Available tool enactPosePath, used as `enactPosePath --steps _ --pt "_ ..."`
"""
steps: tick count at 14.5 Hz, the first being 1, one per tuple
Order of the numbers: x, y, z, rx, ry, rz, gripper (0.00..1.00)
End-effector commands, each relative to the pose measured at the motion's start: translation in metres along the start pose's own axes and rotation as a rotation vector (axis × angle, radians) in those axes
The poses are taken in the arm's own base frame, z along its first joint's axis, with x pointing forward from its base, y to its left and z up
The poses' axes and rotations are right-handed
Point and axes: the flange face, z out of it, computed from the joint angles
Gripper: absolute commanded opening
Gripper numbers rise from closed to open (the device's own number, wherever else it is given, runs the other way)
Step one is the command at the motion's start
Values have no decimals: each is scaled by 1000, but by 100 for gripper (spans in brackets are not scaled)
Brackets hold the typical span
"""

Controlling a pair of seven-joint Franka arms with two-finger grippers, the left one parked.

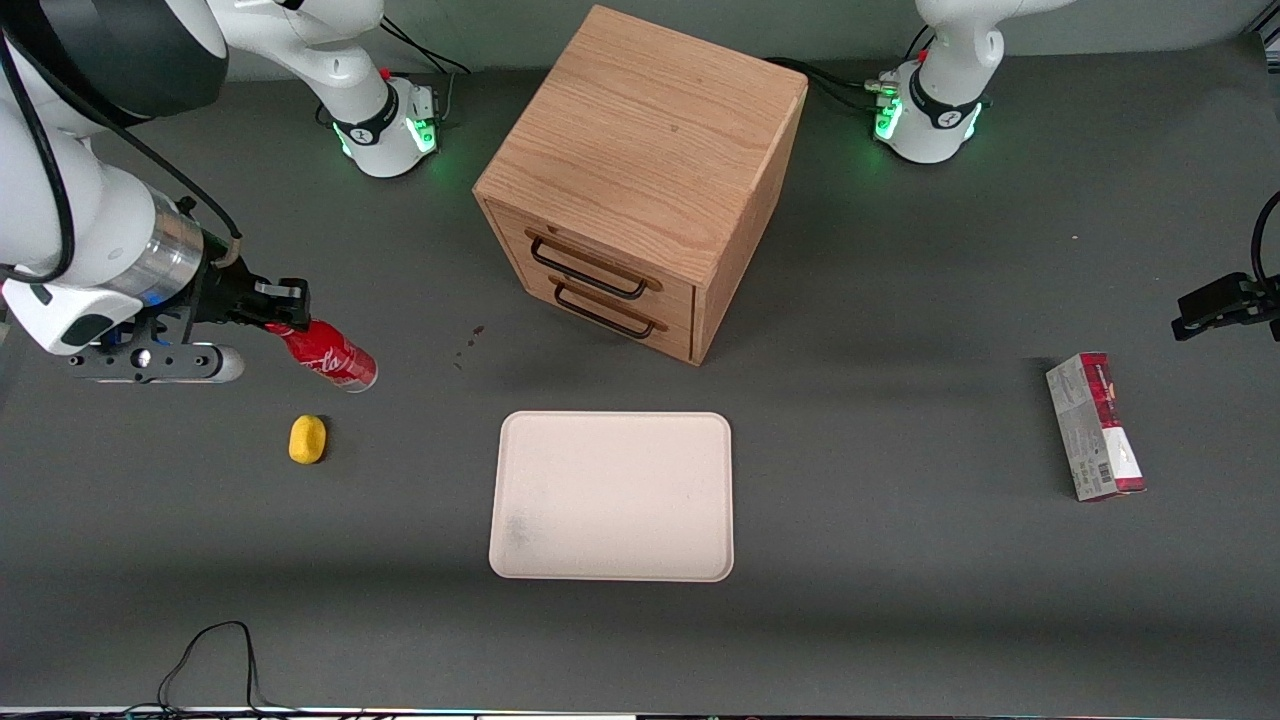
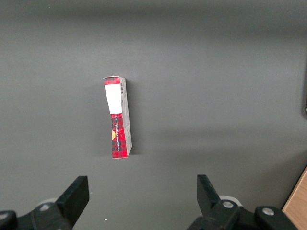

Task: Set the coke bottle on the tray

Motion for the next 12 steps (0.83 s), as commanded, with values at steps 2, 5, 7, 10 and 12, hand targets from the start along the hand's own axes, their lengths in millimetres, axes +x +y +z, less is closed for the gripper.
enactPosePath --steps 2,5,7,10,12 --pt "34 -35 0 85 37 -47 0" --pt "50 -73 22 77 95 -85 0" --pt "63 -106 52 15 129 -122 0" --pt "72 -133 78 2 142 -144 0" --pt "83 -137 95 9 146 -147 0"
